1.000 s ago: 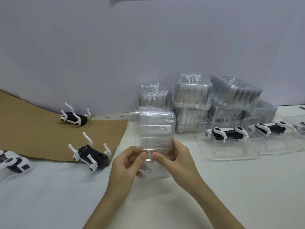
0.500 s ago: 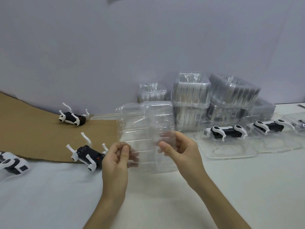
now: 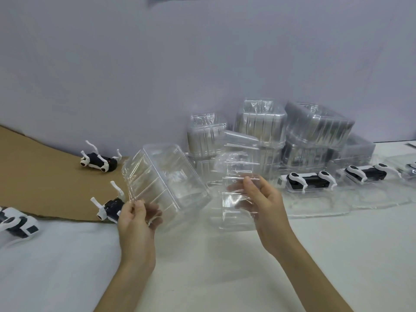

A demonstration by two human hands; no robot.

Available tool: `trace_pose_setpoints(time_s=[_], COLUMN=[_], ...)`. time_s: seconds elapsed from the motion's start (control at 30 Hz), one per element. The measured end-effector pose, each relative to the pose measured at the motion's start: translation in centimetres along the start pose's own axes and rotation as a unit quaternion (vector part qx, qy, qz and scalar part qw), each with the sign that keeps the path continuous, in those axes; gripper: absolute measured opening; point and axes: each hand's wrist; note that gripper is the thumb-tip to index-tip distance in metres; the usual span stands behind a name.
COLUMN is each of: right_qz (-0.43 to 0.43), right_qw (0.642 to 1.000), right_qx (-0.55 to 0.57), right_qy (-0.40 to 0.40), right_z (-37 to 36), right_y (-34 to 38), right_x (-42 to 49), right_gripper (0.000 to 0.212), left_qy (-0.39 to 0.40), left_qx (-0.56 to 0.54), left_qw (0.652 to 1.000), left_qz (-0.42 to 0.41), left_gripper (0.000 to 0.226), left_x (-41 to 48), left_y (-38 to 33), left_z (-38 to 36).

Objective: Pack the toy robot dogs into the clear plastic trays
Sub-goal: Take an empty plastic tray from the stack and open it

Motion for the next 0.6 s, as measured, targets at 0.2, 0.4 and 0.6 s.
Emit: trace_pose_setpoints(time_s=[0.2, 0.4, 0.6], right_qz=[0.023, 0.059, 0.064], right_qw=[0.999, 0.995, 0.995], right_qx=[0.014, 0.033, 0.024], right_qy=[-0.020, -0.068, -0.066], right_z=[0.5, 1.5, 1.9], right_y=[0.6, 1.6, 1.8], right_x=[0.2, 0.6, 0.6], right_gripper=[0.033, 0.026, 0.022], left_qy=[-0.042, -0.077, 0.011], left_qx=[0.019, 0.027, 0.024], left_qw=[0.997, 0.996, 0.998], left_qz=[-0.057, -0.042, 0.062], left_gripper=[0.043, 0.035, 0.026], left_x=[0.2, 0.3, 0.4], left_y=[-0.6, -0.7, 0.1], left_z=[0.3, 0.3, 0.1])
Point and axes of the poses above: each hand's wrist, its own x-axis towards the middle knuckle, its own z-axis out of the back of the hand, y = z × x, and after that the axes turned 4 degrees about x, right-handed
